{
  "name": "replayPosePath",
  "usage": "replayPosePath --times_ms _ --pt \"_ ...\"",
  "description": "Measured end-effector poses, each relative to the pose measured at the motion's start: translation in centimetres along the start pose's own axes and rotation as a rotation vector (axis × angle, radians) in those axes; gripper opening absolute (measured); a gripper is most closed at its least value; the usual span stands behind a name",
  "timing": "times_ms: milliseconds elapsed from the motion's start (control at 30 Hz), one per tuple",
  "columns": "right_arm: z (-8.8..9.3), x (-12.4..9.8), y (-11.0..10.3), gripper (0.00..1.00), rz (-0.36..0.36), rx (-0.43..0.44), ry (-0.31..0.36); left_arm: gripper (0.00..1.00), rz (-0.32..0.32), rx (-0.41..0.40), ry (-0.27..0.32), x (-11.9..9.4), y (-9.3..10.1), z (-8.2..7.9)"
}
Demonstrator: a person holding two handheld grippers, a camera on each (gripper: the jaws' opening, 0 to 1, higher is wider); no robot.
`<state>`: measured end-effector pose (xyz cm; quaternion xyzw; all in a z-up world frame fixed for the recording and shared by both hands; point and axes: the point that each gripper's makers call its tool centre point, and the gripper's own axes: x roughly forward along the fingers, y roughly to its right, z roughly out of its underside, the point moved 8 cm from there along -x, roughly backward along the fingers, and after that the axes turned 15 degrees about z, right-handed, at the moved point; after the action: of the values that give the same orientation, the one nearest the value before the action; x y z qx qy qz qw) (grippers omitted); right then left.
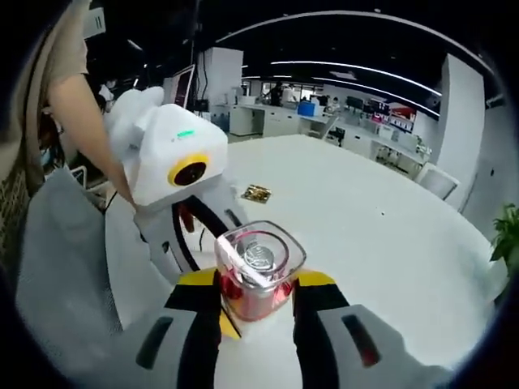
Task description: Arrange the skincare products in the storage area until every visible bottle or jar stands upright without overlapping.
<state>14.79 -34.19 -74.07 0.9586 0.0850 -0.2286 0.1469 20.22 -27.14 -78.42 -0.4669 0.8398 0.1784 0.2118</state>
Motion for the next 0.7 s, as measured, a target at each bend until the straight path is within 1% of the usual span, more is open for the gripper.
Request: replayPosePath --times_ms 333,533,700 --pt "-0.3 2.1 2.6 0.34 -0.007 -0.024 0.023 0.27 -0.013 -0.021 -0.001 0.4 -3.3 -0.6" --pt "-0.5 3.2 3.8 0.34 -0.006 -0.039 0.030 0.26 -0.024 -0.037 -0.002 0.5 -4.9 -0.8" --pt "-0.7 3.7 4.5 0.35 -0.005 -0.054 0.027 0.26 -0.016 -0.042 -0.007 0.6 -5.8 -1.0"
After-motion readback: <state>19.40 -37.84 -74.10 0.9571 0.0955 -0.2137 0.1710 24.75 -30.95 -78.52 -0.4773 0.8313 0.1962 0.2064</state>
